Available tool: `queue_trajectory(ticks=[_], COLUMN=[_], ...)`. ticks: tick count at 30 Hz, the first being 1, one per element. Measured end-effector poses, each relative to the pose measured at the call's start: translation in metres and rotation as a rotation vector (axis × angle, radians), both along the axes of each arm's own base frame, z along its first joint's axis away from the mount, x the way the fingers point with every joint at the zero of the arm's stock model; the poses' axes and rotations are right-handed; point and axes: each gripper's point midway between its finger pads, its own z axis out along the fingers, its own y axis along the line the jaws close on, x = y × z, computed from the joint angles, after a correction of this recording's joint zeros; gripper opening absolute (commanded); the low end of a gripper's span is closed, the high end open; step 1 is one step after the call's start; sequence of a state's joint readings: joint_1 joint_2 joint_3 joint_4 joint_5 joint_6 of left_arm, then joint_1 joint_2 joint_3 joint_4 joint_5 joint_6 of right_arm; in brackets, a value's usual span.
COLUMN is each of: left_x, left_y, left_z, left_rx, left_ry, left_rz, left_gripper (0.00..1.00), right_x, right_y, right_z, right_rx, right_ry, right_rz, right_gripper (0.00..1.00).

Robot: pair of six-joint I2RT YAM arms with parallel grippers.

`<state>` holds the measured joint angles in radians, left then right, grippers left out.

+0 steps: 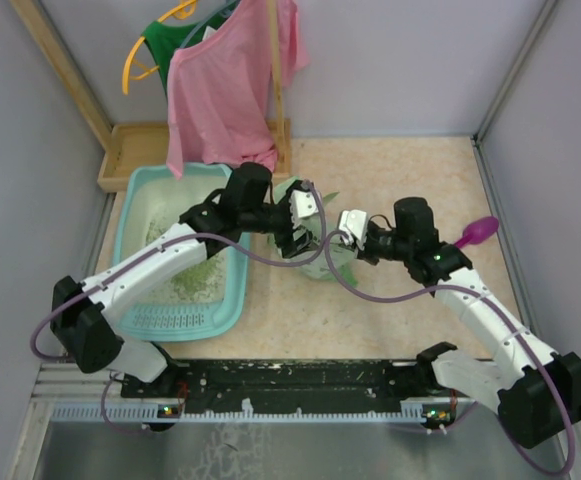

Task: Fill the litter box with clean litter
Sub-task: Close the cat litter bag at the center of the board.

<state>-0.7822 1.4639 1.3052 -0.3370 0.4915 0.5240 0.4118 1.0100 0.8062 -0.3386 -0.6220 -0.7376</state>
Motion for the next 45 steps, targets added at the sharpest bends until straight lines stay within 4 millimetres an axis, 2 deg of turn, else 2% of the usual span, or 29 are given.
queue_trajectory(ticks=[5,9,11,15,19,23,25,28,33,45], left_x=[0.005,0.004,0.003,0.003,0.004,0.005,0.006,0.011,0.02,0.036], left_y=[-0.007,-0.015,-0.02,-0.023,-0.022,-0.02,-0.019,-0.018,-0.016,-0.008], left_z=[-0.002,-0.004,-0.005,-0.008,-0.011,-0.016,-0.019,-0.024,-0.036,-0.025], left_rx=[-0.005,-0.01,-0.009,-0.001,0.016,0.036,0.047,0.073,0.131,0.201], left_ry=[-0.029,-0.033,-0.037,-0.043,-0.066,-0.082,-0.093,-0.108,-0.128,-0.183], left_rz=[-0.021,-0.051,-0.072,-0.095,-0.104,-0.108,-0.109,-0.096,-0.051,0.064], left_gripper=[0.83,0.77,0.69,0.44,0.36,0.35,0.25,0.0,0.0,0.0], right_x=[-0.001,-0.002,-0.002,-0.002,-0.003,-0.003,-0.003,-0.003,-0.002,0.006], right_y=[0.0,0.001,0.001,0.001,0.0,-0.001,-0.001,-0.002,-0.004,-0.015], right_z=[0.0,0.0,0.0,0.0,0.0,0.0,0.0,0.0,0.0,0.011], right_rx=[0.004,0.005,0.006,0.008,0.014,0.021,0.027,0.033,0.038,0.04], right_ry=[0.006,0.009,0.01,0.012,0.023,0.035,0.042,0.05,0.056,0.032], right_rz=[0.005,0.009,0.011,0.008,0.008,0.005,0.001,-0.005,-0.017,-0.052], right_gripper=[0.0,0.0,0.0,0.0,0.0,0.0,0.0,0.0,0.0,0.0])
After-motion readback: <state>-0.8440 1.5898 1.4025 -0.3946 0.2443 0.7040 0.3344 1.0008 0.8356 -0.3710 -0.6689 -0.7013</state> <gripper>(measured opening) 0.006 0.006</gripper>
